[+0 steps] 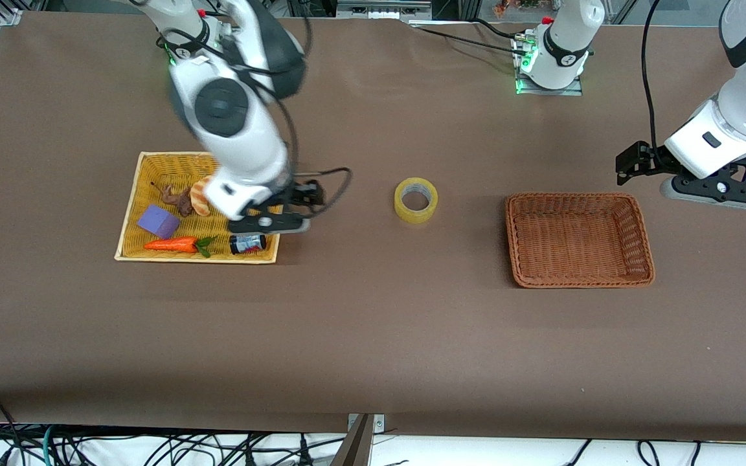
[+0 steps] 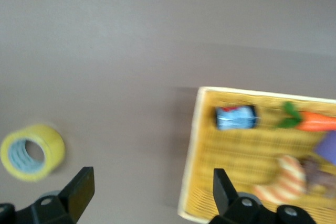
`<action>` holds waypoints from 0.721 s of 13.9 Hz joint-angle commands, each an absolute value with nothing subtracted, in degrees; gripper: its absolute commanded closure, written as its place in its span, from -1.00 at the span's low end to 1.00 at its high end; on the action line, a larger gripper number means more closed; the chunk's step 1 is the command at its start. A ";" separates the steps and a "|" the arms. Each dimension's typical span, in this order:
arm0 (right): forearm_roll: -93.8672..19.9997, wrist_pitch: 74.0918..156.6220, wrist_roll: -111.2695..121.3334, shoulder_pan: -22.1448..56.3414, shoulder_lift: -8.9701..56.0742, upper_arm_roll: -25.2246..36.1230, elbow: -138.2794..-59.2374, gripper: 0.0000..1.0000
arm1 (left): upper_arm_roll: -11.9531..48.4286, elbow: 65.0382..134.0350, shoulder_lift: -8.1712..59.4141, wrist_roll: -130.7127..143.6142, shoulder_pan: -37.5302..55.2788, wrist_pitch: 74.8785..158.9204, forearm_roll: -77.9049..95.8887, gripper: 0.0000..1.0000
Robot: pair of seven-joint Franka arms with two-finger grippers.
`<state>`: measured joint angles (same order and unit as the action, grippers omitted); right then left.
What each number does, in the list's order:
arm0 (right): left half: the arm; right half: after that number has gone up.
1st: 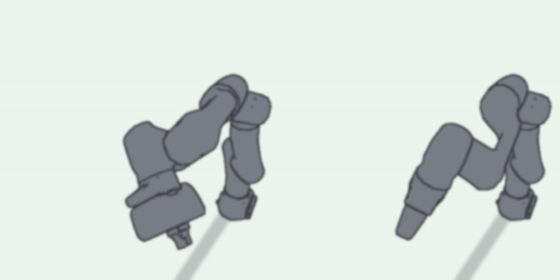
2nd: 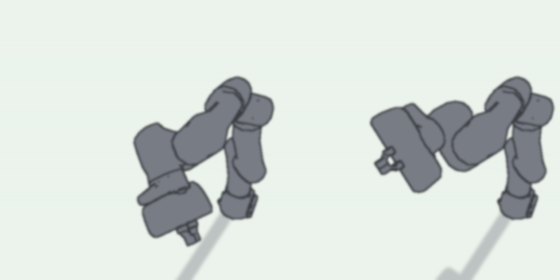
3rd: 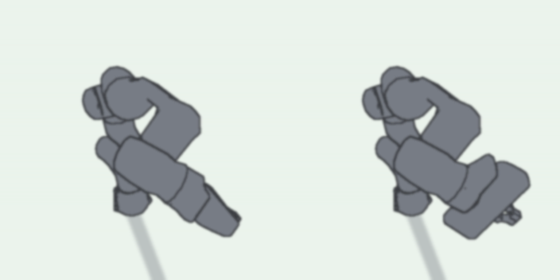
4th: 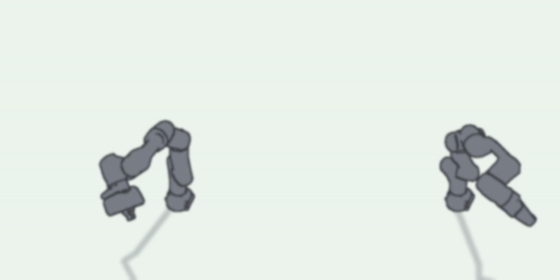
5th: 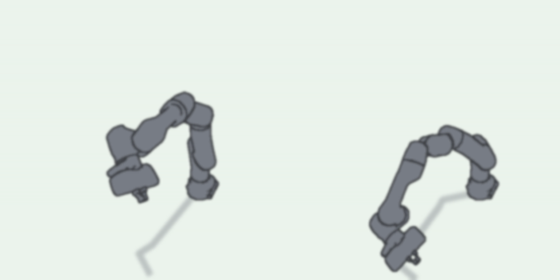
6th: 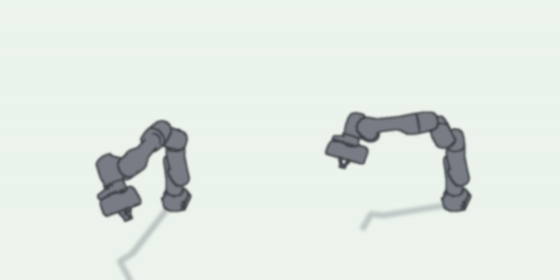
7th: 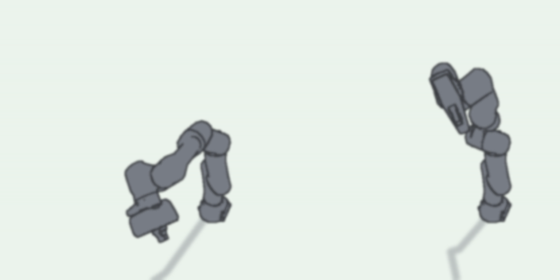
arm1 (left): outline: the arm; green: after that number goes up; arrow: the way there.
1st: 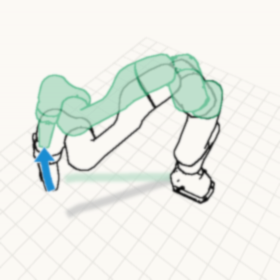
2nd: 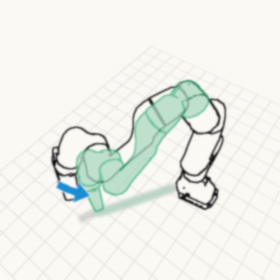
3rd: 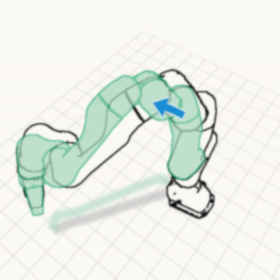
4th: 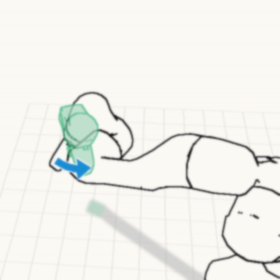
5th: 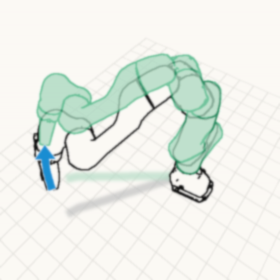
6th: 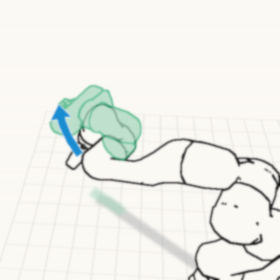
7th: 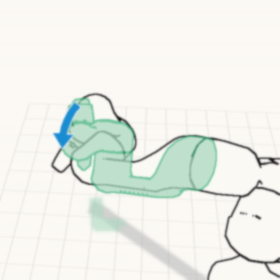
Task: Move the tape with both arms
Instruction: 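Set the tape down, open the right gripper and withdraw it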
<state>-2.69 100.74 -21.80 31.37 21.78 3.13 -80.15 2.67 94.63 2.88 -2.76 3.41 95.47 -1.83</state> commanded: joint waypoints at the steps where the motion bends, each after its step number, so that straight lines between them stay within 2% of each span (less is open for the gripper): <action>1: -4.48 95.82 -12.24 27.18 10.32 4.83 -88.30 -1.00 | 2.55 93.43 3.34 -3.87 3.52 94.39 -1.85 -1.00; 5: -3.43 91.76 -1.61 17.24 -0.86 4.57 -94.65 -1.00 | 2.64 93.43 3.34 -3.69 3.52 94.39 -1.76 -1.00; 7: 0.24 90.62 6.29 11.28 -1.49 3.96 -94.05 -1.00 | 2.90 93.43 6.82 -3.78 5.52 94.39 -1.23 -1.00; 10: 2.20 90.53 8.09 4.32 -2.11 -0.52 -94.13 -1.00 | 3.08 93.43 10.52 -3.25 8.60 95.97 4.65 -1.00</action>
